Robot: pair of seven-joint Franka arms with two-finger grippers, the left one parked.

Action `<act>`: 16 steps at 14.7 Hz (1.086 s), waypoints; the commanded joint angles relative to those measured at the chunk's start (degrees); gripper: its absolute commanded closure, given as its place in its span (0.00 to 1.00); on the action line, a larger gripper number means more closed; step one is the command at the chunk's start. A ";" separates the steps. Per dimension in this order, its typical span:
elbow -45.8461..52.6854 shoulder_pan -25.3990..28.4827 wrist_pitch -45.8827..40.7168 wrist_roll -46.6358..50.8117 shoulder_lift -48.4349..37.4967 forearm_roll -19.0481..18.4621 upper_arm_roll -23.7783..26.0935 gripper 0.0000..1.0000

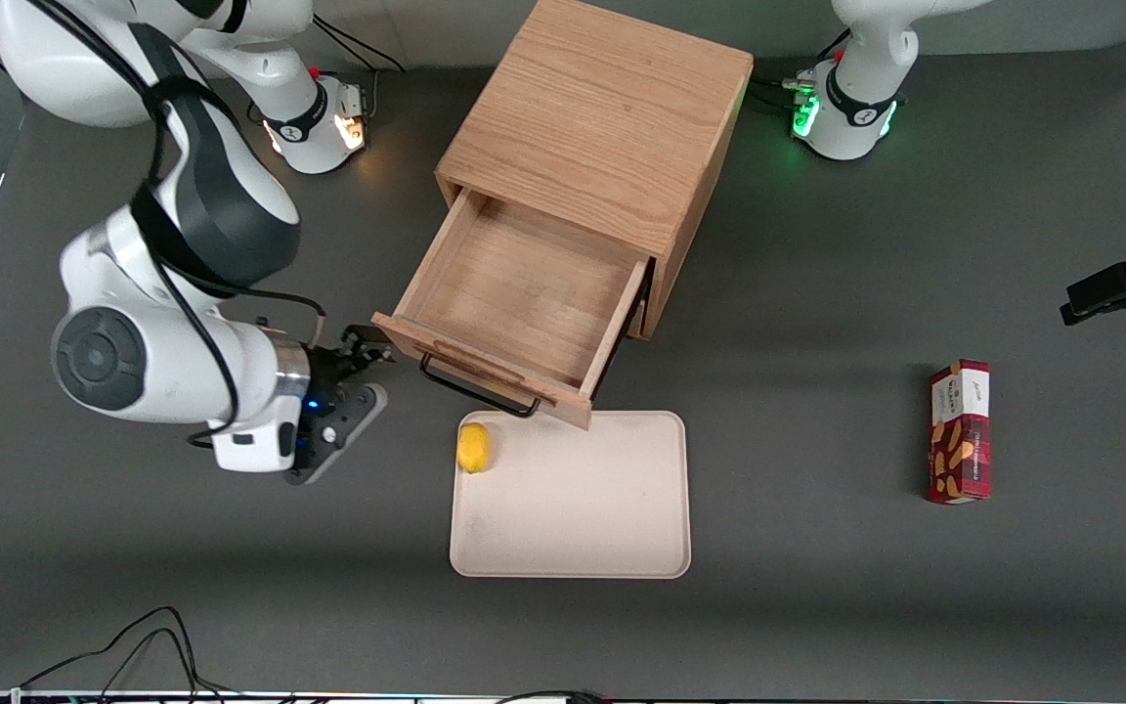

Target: Open upper drawer

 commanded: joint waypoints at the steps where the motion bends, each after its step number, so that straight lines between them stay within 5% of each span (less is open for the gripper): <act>1: -10.83 -4.00 0.14 0.23 -9.72 -1.48 -0.32 0.00; 9: -34.30 -23.17 10.67 0.31 -29.41 0.10 1.70 0.00; 12: -45.63 -29.31 16.82 0.32 -37.50 6.40 1.61 0.00; 16: -48.13 -31.44 17.11 5.72 -40.16 7.66 1.61 0.00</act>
